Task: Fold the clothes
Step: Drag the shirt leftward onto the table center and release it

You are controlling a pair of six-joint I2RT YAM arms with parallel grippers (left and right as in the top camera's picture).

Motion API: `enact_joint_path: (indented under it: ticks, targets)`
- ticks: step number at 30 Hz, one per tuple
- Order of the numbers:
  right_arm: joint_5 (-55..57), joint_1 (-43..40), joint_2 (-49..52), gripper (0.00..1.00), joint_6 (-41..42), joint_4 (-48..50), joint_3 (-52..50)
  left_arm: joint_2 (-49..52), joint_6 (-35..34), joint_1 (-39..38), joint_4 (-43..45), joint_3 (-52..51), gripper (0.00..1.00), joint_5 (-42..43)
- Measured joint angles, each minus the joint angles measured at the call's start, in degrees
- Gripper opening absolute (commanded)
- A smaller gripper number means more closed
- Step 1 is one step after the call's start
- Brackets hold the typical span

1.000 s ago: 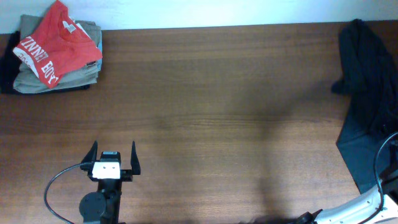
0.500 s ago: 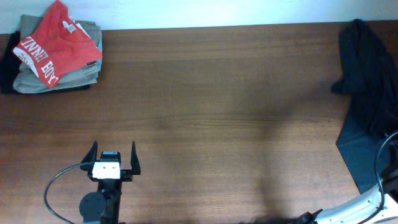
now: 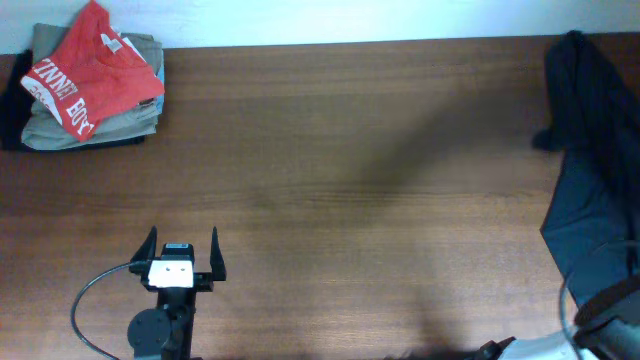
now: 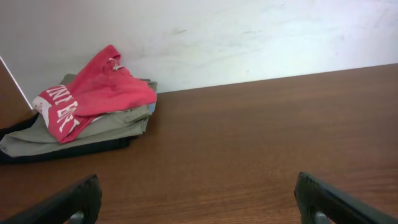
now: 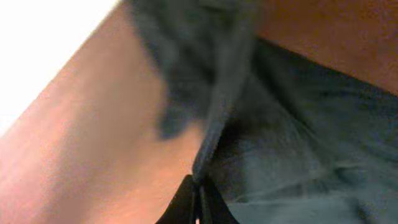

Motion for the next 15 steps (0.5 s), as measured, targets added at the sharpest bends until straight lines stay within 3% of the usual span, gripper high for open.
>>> enact_joint_path:
  ticks: [6, 15]
  targets:
    - [-3.3, 17.1, -1.4, 0.04, 3.5, 2.0, 0.0, 0.0, 0.0, 0.0, 0.0, 0.0, 0.99, 0.0]
    - [-4.2, 58.7, 1.0, 0.04, 12.9, 20.5, 0.1, 0.0, 0.0, 0.0, 0.0, 0.0, 0.99, 0.0]
